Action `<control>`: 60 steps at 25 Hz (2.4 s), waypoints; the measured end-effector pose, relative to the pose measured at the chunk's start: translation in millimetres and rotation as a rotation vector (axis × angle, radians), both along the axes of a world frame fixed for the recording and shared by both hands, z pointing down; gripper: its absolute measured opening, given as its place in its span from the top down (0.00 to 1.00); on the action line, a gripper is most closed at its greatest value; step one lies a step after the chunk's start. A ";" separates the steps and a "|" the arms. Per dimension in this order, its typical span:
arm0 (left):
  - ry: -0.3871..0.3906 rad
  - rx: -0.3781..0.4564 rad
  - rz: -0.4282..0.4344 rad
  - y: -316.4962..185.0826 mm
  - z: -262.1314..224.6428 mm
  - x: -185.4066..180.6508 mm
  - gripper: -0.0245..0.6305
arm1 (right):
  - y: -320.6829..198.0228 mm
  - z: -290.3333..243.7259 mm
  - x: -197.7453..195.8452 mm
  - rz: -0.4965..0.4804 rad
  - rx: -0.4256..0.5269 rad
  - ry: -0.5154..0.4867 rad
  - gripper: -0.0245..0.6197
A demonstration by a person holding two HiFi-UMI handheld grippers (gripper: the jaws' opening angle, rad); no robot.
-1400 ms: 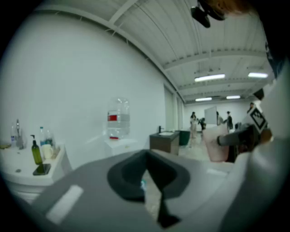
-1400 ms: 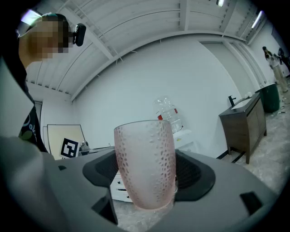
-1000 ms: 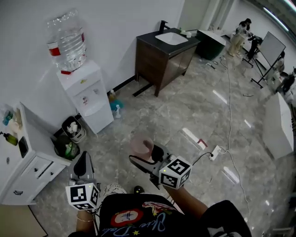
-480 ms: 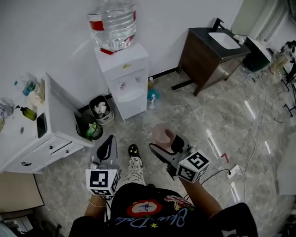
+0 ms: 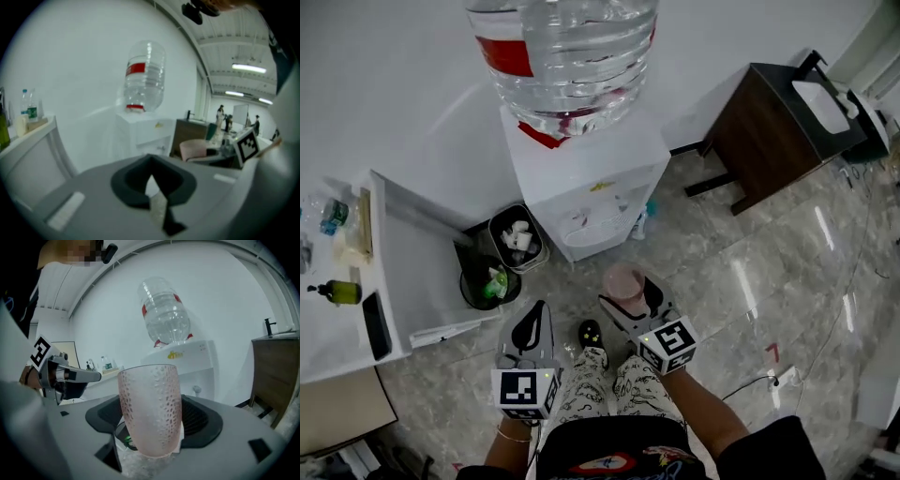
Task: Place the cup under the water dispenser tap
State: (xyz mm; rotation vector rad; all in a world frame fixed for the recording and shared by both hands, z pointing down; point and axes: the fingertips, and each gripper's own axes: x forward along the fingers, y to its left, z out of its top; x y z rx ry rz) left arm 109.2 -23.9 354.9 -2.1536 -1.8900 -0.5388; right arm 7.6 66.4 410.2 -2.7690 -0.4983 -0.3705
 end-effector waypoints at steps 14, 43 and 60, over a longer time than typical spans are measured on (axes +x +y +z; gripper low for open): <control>-0.158 0.169 -0.170 18.6 189.1 46.8 0.96 | 102.2 227.4 118.5 0.084 -0.100 0.069 0.41; -0.154 0.103 -0.137 33.7 173.7 45.5 0.96 | 85.1 281.5 94.3 0.048 0.122 -0.116 0.40; -0.019 -0.227 -0.002 57.1 -103.8 26.2 0.96 | 24.0 -113.9 35.5 -0.153 0.072 0.101 0.94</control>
